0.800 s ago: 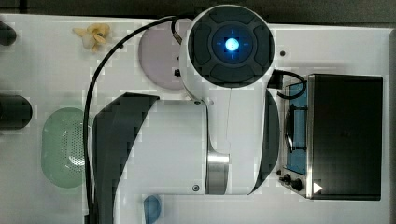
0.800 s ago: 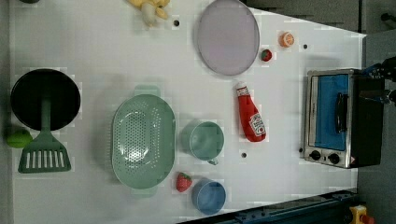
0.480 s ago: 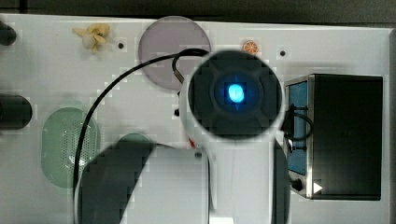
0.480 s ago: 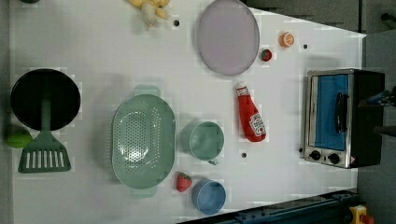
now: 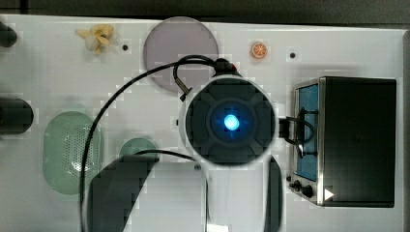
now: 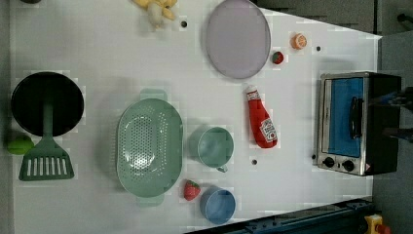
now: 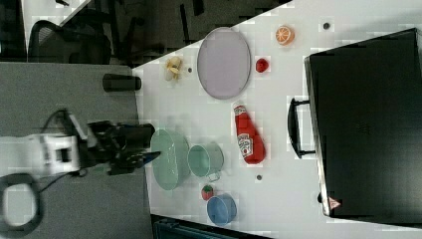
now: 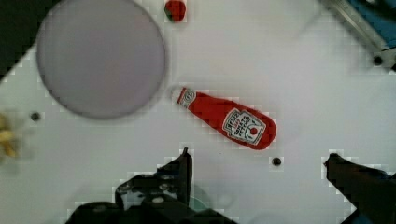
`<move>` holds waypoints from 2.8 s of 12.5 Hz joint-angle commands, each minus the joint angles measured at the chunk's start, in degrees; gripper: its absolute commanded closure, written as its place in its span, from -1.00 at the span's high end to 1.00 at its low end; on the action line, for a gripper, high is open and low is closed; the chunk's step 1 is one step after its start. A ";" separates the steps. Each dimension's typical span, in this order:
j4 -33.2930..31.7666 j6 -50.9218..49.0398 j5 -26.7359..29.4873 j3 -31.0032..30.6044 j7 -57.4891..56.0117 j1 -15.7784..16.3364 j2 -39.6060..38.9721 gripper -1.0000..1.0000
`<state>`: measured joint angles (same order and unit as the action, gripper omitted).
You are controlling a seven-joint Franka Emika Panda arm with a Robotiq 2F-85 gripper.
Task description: Pick Ketchup from the table and place it in strainer.
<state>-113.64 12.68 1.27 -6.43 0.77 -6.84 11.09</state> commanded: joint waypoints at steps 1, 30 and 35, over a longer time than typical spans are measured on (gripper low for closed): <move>-5.61 4.95 -0.03 -0.18 -10.01 -0.35 -5.09 1.00; -23.90 51.57 -6.62 -1.11 -54.57 -0.19 -31.61 0.25; -22.95 45.28 -6.45 -1.31 -53.78 -0.28 -23.59 0.25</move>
<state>-138.65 58.97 -4.90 -7.69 -51.98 -7.05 -16.45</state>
